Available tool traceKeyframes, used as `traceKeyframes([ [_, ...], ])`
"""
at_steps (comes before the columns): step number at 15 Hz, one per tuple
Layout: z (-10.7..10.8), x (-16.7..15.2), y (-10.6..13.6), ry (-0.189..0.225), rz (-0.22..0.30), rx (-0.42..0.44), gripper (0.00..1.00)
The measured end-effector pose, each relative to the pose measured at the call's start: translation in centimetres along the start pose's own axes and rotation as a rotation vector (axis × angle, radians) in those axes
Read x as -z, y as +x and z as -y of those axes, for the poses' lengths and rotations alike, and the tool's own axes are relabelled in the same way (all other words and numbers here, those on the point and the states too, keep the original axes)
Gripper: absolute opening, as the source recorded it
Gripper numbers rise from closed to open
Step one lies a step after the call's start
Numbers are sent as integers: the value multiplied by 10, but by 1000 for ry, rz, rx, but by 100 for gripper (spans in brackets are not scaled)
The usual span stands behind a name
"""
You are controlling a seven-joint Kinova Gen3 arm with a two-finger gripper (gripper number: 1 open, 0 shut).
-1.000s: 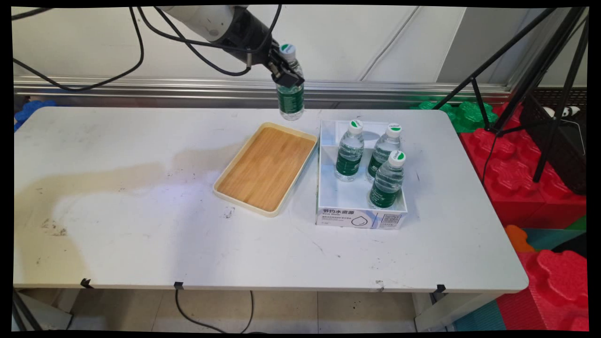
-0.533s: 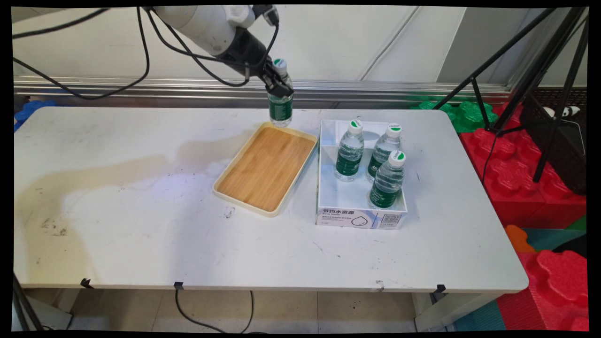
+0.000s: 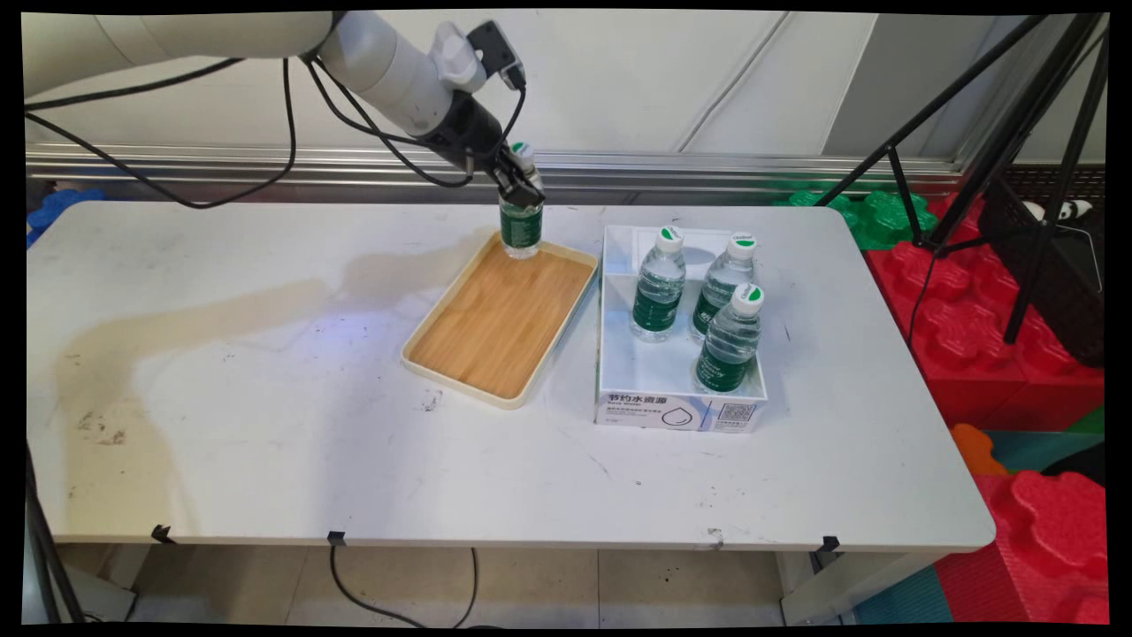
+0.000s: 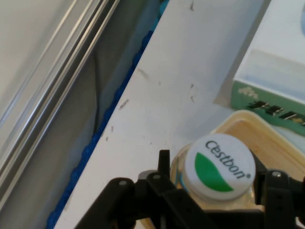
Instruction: Place the picked object on the tray
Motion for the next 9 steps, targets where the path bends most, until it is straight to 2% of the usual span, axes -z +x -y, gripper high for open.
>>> traceKeyframes([
  [9,13,-28,-20,-10,17,33,0],
])
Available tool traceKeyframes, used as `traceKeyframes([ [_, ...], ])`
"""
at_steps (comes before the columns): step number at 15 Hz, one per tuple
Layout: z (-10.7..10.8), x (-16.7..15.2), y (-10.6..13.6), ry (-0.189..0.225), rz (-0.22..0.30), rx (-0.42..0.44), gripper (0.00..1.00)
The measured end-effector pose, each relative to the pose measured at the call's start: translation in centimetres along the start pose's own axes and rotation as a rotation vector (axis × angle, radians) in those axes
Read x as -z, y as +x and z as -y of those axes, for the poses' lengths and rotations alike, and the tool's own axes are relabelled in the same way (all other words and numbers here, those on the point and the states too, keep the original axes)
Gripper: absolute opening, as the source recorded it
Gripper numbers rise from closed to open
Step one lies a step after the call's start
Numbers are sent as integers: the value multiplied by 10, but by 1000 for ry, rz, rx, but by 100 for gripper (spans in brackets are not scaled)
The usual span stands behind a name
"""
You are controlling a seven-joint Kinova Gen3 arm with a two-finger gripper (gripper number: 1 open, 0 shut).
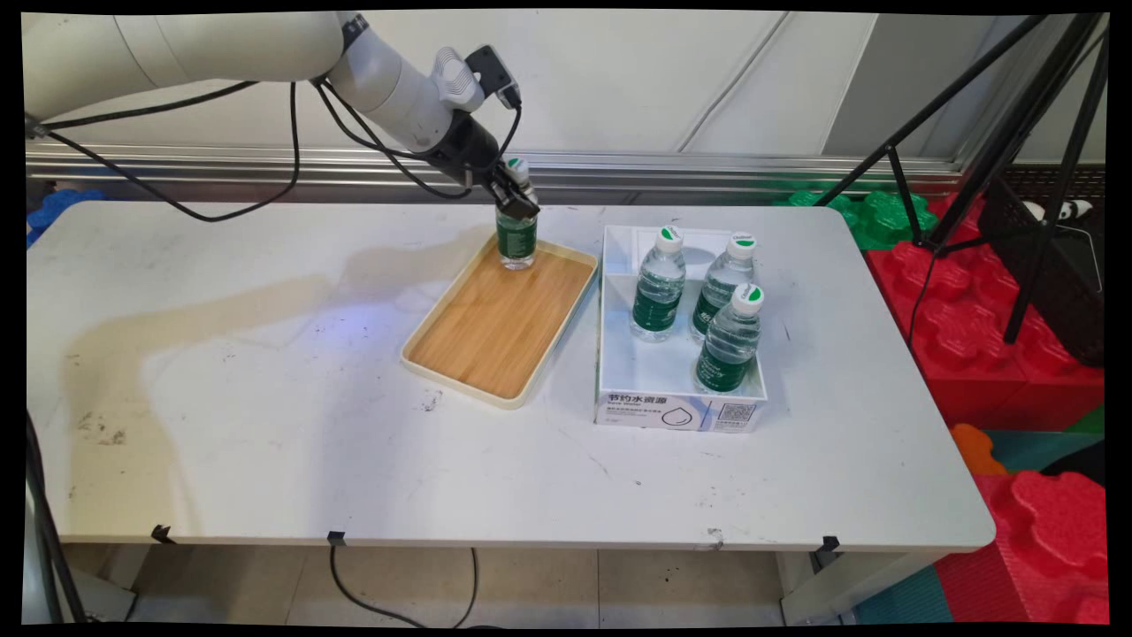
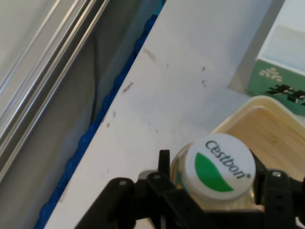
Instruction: Place the picked object on the tray
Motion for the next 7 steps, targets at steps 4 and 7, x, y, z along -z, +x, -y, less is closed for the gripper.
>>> traceKeyframes([
  [4,3,-2,-5,3,-1,10,100],
  [7,5,0,-8,9,-7,18,100],
])
